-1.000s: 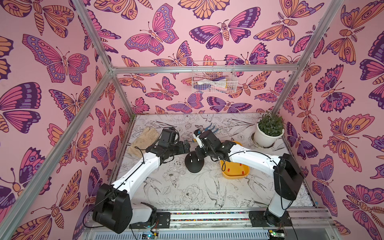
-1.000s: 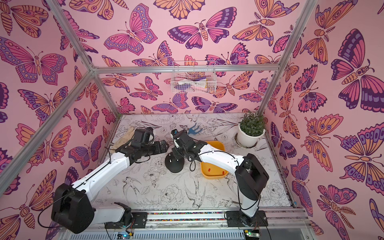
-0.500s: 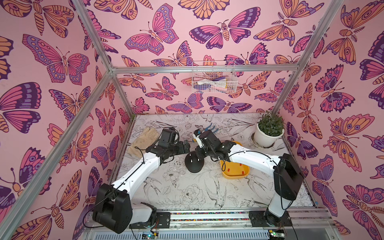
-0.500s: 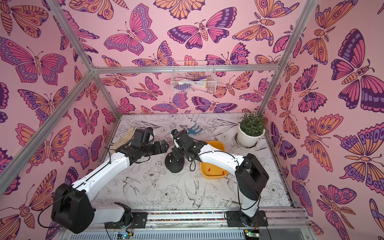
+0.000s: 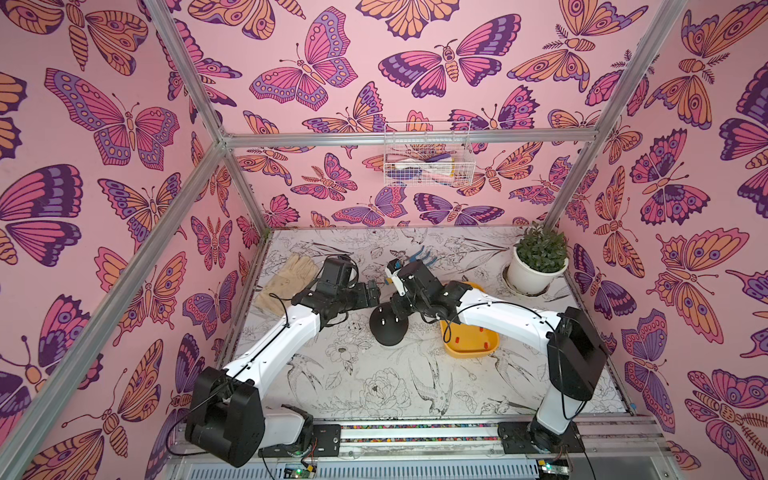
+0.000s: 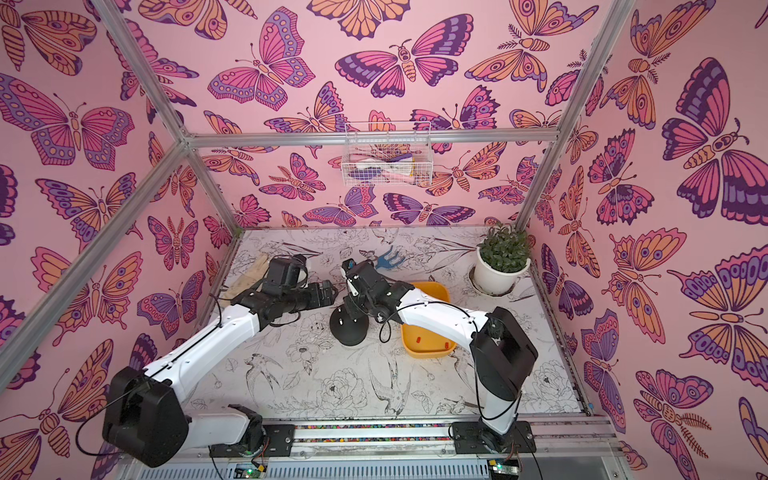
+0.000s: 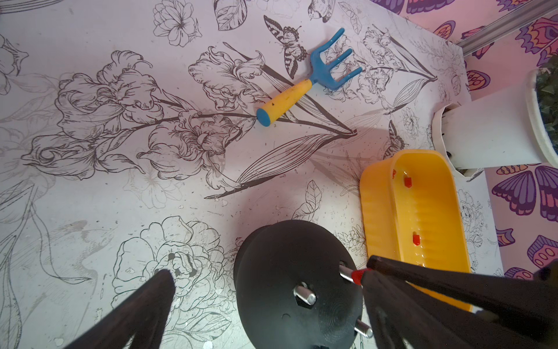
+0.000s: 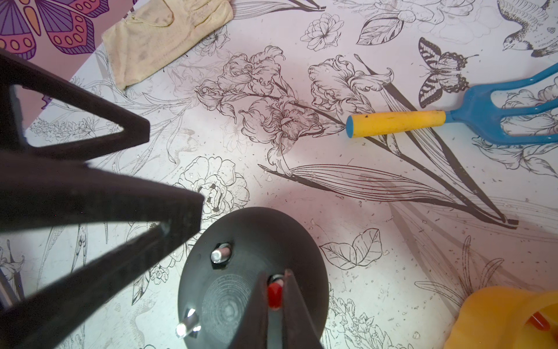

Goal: Cover the protruding screws with screw protection sleeves
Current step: Attach the screw protection sleeve to the screw.

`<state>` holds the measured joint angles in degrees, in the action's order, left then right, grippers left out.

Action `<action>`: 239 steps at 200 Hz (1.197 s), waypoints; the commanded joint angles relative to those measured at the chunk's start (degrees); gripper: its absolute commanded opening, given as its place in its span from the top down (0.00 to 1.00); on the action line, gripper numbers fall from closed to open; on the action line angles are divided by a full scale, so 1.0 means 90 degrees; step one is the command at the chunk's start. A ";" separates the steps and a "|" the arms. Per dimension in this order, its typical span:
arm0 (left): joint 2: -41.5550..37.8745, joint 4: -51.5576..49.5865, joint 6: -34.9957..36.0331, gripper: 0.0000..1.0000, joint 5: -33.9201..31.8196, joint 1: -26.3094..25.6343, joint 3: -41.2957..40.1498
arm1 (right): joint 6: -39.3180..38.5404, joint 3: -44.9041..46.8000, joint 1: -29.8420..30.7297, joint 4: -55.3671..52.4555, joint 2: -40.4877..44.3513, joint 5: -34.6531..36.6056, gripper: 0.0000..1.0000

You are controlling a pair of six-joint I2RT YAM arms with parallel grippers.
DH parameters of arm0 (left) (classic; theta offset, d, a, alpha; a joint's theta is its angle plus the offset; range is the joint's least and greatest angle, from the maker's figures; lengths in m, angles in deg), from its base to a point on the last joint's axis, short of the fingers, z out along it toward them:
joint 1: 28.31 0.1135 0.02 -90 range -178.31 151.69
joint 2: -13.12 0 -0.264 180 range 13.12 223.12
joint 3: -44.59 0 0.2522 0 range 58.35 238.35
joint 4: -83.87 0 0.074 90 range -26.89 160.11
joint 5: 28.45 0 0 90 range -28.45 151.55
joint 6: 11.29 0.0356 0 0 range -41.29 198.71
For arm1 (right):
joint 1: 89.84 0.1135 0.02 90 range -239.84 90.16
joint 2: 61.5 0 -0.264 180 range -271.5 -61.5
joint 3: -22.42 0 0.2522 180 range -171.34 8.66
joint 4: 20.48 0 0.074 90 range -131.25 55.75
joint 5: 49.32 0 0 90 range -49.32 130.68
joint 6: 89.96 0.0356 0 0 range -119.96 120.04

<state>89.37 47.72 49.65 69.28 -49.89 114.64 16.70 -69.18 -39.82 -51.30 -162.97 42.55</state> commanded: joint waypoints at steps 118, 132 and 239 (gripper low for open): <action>0.0024 0.0052 -0.0052 0.00 0.0054 0.0054 -0.0141 | 0.0081 -0.0051 0.0068 -0.0121 0.0035 -0.0027 0.87; 0.0029 0.0047 -0.0047 0.00 0.0068 0.0054 -0.0141 | 0.0082 -0.0047 0.0067 -0.0125 0.0044 -0.0022 0.86; 0.0032 0.0048 -0.0052 0.00 0.0069 0.0054 -0.0141 | 0.0068 -0.0094 0.0067 -0.0126 -0.0005 -0.0061 0.86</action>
<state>89.37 47.74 49.65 69.28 -49.89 114.53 16.70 -69.18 -39.80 -51.59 -162.97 42.55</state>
